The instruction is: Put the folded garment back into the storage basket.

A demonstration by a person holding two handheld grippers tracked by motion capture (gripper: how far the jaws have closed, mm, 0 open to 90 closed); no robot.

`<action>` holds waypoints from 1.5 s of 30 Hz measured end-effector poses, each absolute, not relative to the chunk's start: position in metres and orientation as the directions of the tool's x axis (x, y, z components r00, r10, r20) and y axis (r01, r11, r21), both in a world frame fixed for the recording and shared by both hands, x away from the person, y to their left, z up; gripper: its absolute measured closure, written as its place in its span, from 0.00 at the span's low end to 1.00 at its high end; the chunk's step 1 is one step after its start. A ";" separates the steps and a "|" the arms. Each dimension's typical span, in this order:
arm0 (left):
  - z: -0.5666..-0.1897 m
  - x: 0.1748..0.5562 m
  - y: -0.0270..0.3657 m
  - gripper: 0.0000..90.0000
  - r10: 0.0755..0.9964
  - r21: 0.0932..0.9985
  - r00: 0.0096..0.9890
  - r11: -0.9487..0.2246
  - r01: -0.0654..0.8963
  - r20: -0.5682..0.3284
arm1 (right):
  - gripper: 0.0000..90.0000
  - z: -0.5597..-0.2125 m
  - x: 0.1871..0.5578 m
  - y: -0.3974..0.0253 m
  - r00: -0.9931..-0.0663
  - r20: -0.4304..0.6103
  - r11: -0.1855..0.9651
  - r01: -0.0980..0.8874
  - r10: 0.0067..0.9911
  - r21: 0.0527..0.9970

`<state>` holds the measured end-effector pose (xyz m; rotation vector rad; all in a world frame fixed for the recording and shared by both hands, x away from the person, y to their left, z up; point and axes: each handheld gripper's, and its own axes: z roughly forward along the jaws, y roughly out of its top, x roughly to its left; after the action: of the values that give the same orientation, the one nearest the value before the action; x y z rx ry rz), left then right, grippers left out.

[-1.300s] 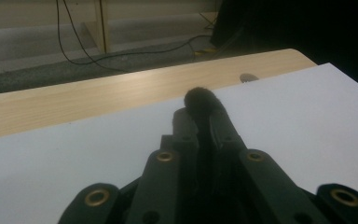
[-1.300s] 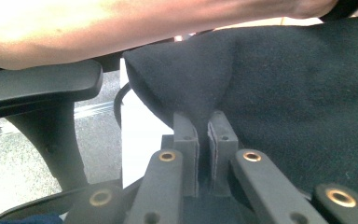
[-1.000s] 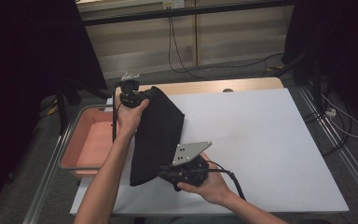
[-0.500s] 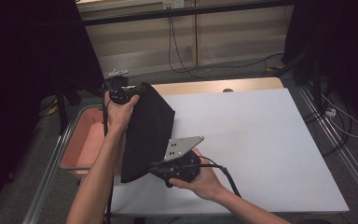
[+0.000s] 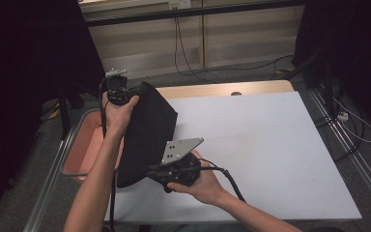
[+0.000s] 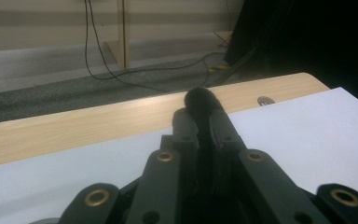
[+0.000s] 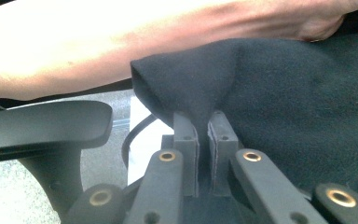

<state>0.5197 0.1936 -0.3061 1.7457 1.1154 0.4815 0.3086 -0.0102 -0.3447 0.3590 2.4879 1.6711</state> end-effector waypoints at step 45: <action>-0.275 0.518 0.257 0.93 0.876 0.891 0.455 -0.073 0.448 -0.157 | 0.95 -0.325 0.321 0.046 -0.981 0.026 0.326 0.089 0.192 0.941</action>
<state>0.5182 0.2575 -0.2753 1.6992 1.1513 0.5320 0.3213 0.0457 -0.3248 0.2635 2.4834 1.7542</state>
